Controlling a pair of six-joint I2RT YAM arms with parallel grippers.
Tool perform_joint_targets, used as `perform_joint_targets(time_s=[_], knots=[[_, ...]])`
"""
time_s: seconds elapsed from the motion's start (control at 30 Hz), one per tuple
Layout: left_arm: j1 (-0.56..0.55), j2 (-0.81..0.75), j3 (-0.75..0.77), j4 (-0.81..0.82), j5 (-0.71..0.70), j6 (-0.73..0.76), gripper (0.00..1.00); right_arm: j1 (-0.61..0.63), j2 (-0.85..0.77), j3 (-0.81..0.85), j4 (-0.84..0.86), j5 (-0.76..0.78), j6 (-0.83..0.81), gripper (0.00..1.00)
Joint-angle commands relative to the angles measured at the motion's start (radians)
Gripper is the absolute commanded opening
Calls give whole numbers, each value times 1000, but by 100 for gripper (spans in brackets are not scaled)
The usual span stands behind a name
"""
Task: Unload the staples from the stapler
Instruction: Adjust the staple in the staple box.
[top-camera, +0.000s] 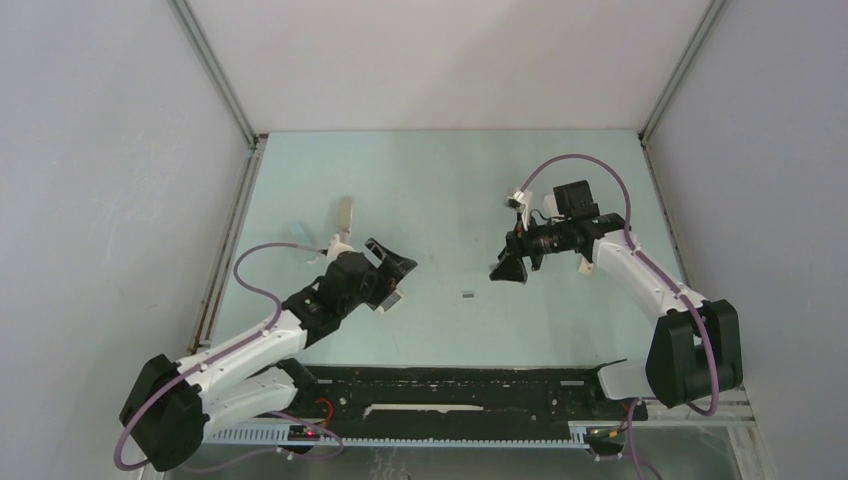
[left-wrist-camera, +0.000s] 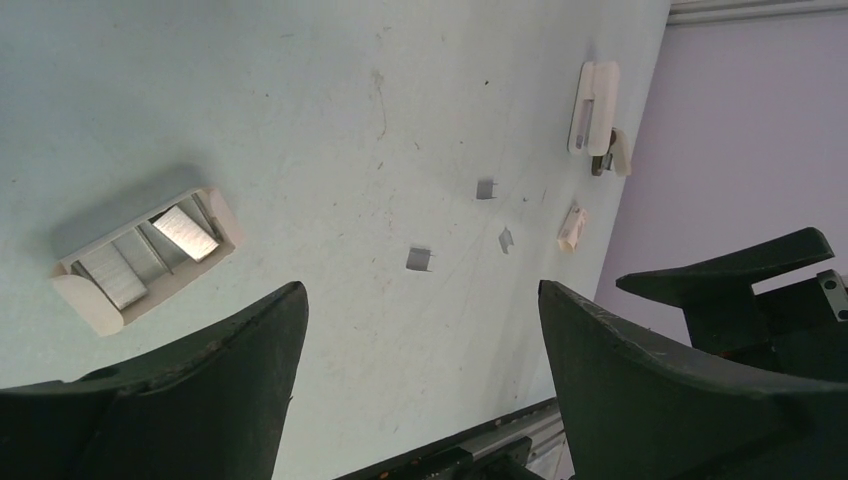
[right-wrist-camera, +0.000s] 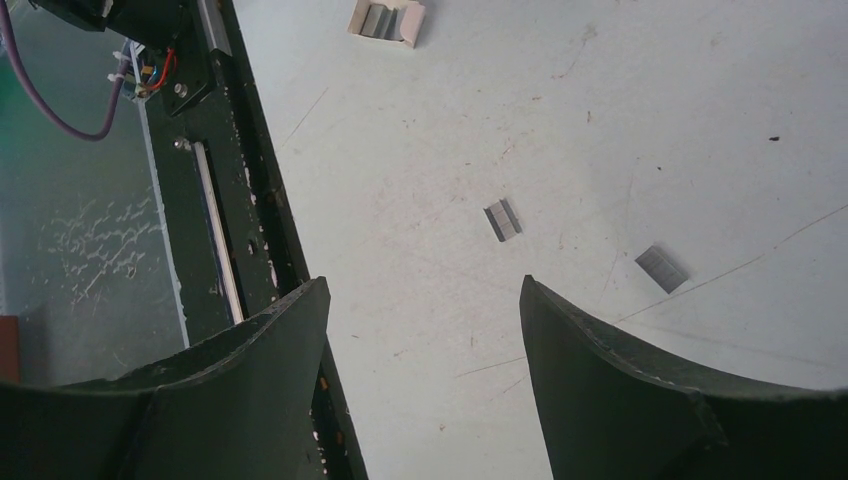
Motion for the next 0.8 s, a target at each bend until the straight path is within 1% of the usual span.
perform_joint_targets(time_s=[0.0,0.13,0.17,0.37,0.43,0.47,0.57,0.63,0.67,0.77], knots=[[-11,19,69,-26,-34,-36,89,-12,-36,0,17,-28,8,79],[-19,36,74,-31,-47,-59,88,-15,-33,1,19,-32,9,79],[-21,40,75,-35,-50,-66,86,-14,-33,1,18,-34,9,79],[-27,105,113,-62,-61,-92,82,-16,-27,1,20,-38,9,79],[-27,138,135,-75,-57,-93,78,-17,-27,1,21,-39,9,79],[-26,158,146,-80,-52,-94,74,-17,-27,1,21,-39,9,79],[-27,205,177,-120,-53,-102,72,-20,-32,1,21,-42,10,79],[-27,221,190,-154,-73,-109,62,-23,-33,1,20,-45,9,79],[-27,224,196,-171,-84,-112,60,-25,-35,1,19,-45,9,79],[-28,225,216,-243,-127,-119,59,-29,-37,1,19,-49,10,79]])
